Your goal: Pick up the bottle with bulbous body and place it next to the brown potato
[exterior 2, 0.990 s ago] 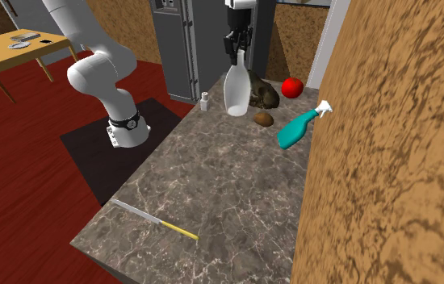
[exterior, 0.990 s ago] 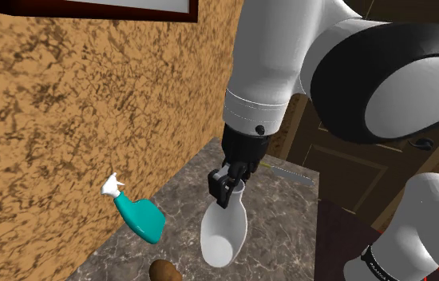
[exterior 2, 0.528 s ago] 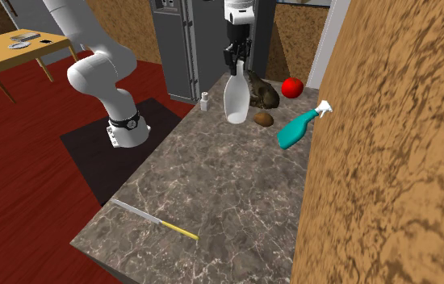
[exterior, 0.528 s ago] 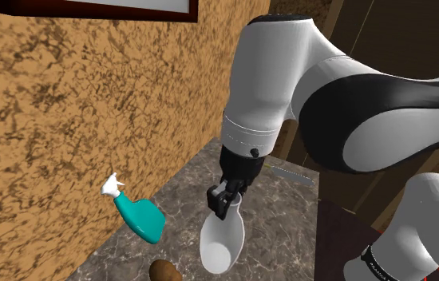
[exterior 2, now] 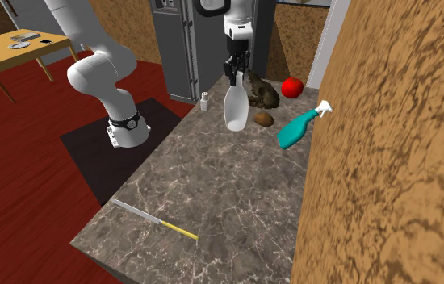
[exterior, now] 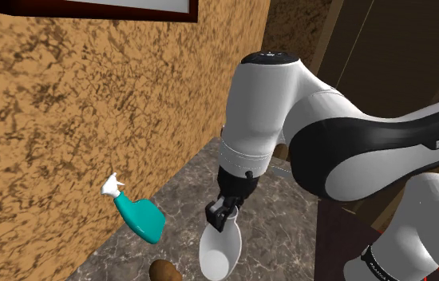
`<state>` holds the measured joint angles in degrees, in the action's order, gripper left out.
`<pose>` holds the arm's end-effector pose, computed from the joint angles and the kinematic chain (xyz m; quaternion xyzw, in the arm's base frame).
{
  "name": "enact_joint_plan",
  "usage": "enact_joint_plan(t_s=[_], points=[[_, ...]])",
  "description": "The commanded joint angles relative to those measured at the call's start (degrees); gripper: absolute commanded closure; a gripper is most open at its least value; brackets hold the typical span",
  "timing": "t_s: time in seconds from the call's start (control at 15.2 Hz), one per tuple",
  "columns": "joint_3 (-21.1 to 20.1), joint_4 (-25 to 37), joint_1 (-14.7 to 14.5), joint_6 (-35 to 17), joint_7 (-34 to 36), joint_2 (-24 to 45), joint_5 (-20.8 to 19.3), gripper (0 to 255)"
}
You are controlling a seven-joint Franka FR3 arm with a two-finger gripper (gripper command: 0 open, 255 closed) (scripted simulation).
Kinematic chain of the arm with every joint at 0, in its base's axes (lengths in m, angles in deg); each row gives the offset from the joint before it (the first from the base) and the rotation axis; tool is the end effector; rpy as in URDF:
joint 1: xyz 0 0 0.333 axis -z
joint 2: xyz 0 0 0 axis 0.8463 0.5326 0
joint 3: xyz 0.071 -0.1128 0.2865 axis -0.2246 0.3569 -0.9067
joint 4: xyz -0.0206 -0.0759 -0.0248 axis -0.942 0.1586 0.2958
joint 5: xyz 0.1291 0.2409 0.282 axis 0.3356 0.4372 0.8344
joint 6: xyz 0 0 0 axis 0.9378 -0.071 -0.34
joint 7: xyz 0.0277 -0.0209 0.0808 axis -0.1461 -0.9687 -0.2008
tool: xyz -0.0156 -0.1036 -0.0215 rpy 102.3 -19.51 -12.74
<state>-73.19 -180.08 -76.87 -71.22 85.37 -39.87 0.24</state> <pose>0.3118 0.3588 0.4376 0.9970 0.0735 0.0259 0.0009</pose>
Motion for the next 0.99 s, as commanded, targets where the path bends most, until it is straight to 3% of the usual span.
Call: enact_joint_plan(t_s=[0.0, 0.53, 0.59, 0.92], points=[[-0.39, -1.28, 0.04, -2.22, 0.42, 0.94, -0.31, 255], [-0.39, -1.28, 0.04, -2.22, 0.42, 0.94, -0.31, 255], [-0.39, -1.28, 0.04, -2.22, 0.42, 0.95, -0.31, 0], [-0.39, -1.28, 0.04, -2.23, 0.43, 0.96, -0.31, 0]])
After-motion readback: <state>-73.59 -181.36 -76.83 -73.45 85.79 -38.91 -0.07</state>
